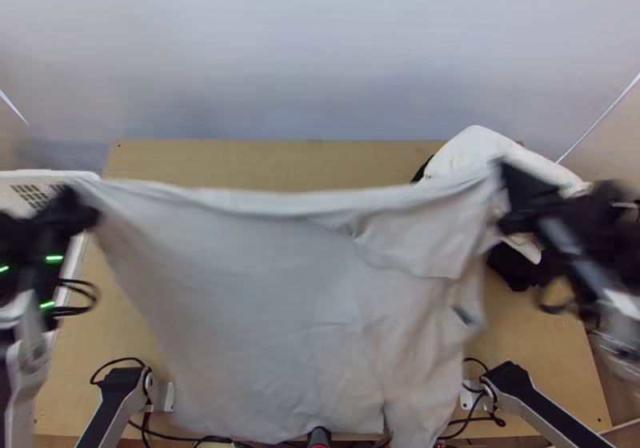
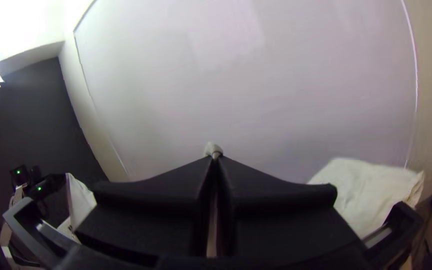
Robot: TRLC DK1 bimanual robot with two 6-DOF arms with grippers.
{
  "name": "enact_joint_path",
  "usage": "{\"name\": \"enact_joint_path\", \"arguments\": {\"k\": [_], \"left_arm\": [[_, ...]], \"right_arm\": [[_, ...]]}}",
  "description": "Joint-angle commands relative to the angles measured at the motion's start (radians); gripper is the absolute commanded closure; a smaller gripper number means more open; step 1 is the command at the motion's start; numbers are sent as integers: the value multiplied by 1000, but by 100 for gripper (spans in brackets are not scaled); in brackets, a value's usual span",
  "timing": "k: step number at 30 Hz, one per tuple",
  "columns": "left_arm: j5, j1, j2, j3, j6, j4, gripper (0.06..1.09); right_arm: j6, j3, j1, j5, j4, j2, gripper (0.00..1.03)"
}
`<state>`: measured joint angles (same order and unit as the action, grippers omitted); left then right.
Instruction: Fold the t-shirt
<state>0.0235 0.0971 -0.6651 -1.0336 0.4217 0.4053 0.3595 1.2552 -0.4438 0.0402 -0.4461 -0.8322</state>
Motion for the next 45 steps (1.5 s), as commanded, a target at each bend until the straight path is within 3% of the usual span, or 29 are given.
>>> {"name": "enact_joint_path", "arguments": {"k": [1, 10, 16, 21, 28, 35, 45], "left_arm": [[-57, -74, -36, 409, -18, -157, 105], [-82, -79, -582, 397, -69, -562, 105], [-73, -54, -854, 241, -63, -632, 105], [-71, -34, -1019, 107, -60, -632, 105], [-69, -14, -1188, -28, -61, -629, 105], [-62, 23, -1301, -163, -64, -606, 105], [-59, 73, -1395, -286, -70, -582, 105]], "right_arm": [[65, -550, 2, -80, 300, -35, 100], [35, -510, 108, -128, 544, -366, 100], [36, -372, 145, -94, 592, -525, 100], [62, -172, 175, -72, 394, -749, 100], [82, 38, 198, -57, 294, -993, 100], [81, 176, 183, -11, 270, -1116, 100], [84, 280, 142, 142, 270, -1194, 100]]}}
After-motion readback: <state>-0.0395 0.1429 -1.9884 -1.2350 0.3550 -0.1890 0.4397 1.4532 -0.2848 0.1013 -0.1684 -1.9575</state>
